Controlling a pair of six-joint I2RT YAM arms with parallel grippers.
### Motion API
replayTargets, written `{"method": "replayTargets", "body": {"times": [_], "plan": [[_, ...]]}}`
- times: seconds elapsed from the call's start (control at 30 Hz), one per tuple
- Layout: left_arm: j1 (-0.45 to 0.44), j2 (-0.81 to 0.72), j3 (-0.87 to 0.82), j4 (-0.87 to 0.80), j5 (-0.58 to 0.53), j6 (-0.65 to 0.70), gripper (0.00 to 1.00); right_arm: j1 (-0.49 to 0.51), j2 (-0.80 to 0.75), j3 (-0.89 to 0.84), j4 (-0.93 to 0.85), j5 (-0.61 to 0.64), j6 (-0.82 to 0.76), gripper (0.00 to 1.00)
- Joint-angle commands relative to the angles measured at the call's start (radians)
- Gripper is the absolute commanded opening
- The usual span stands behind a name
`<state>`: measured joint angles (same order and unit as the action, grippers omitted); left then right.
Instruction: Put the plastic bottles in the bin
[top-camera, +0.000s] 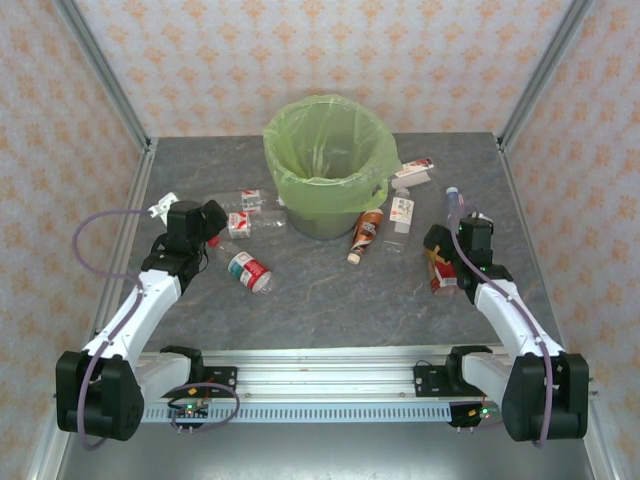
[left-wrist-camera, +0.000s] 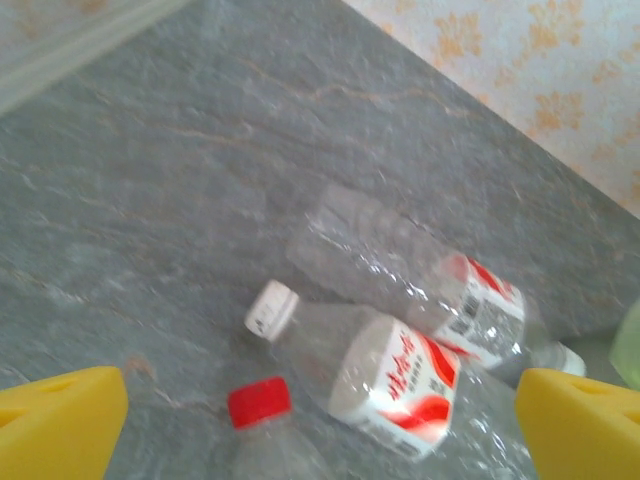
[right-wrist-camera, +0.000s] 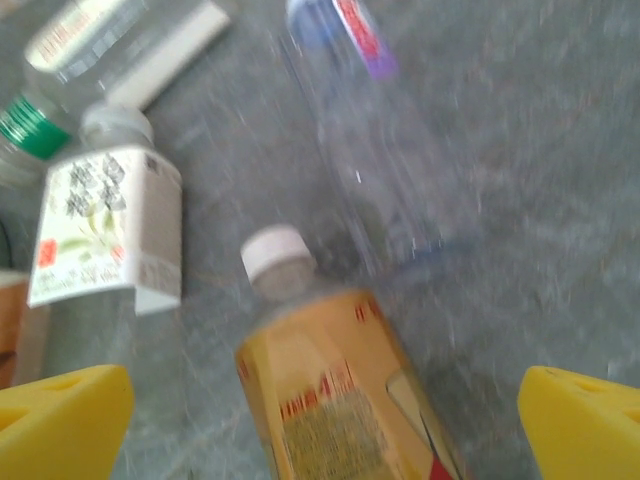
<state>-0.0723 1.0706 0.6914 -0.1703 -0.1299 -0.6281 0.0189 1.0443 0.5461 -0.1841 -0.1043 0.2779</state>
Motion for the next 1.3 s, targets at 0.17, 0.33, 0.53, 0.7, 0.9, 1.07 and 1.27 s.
{"method": "replayTargets", "body": {"times": [0.17,0.33,0.53,0.7,0.9,1.07,1.27], "plan": [[-0.003,0.001,0.074,-0.094,0.124,-0.073,1.00,0.003,0.057,-0.006,-0.116,-0.087,0.126,0.99],[-0.004,0.016,0.082,-0.111,0.128,-0.076,1.00,0.014,0.109,0.008,-0.122,-0.058,0.134,1.00],[-0.004,0.026,0.062,-0.076,0.131,-0.103,1.00,0.030,0.242,0.049,-0.158,-0.050,0.154,0.93],[-0.004,0.037,0.069,-0.056,0.158,-0.108,1.00,0.042,0.301,0.047,-0.139,-0.018,0.161,0.83],[-0.004,0.060,0.098,-0.098,0.148,-0.102,1.00,0.053,0.298,0.030,-0.113,0.015,0.164,0.61],[-0.004,0.105,0.142,-0.110,0.174,-0.106,1.00,0.082,0.227,0.015,-0.074,-0.055,0.119,0.56],[-0.004,0.122,0.167,-0.130,0.134,-0.117,1.00,0.088,0.111,0.013,-0.005,-0.048,0.132,0.52]]}}
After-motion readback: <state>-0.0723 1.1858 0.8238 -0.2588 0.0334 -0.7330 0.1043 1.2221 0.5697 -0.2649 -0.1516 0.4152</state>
